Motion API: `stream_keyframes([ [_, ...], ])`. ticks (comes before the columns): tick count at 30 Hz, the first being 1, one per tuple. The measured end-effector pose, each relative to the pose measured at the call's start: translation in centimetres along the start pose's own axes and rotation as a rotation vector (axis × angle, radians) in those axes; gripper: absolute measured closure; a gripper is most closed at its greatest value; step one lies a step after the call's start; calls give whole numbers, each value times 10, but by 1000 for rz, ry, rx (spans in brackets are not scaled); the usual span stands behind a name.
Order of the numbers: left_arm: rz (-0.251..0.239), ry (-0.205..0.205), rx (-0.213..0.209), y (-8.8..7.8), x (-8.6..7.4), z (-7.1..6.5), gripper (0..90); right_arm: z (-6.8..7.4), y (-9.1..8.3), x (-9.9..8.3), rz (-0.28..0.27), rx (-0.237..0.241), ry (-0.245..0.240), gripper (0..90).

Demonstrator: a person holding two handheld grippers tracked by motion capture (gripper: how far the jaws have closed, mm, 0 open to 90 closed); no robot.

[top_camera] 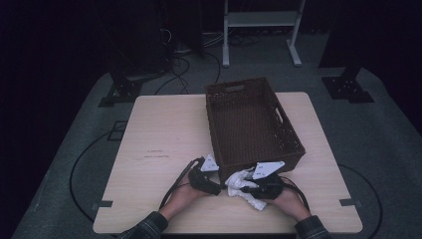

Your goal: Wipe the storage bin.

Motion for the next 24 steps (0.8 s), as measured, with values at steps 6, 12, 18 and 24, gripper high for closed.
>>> stream_keyframes([
  [6,-21,-5,-12,-12,3,2,215,3,-20,-6,-32,-24,17,713],
  [12,6,22,-24,-26,-2,1,205,3,-40,-19,-55,-63,52,712],
  [18,1,39,-31,-44,-7,1,188,0,-57,-33,-61,-113,87,712],
  [24,-10,-6,-17,-61,-19,7,187,-4,-73,-50,-57,-164,126,711],
])
Point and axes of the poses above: each handheld gripper's, and its own axes: y roughly forward along the jaws, x roughly out of its top, z roughly to its left, the point moved 2 cm from there along y, roughly forward along the jaws, and after that the axes turned 8 degrees about -y, right-handed, at the moved point
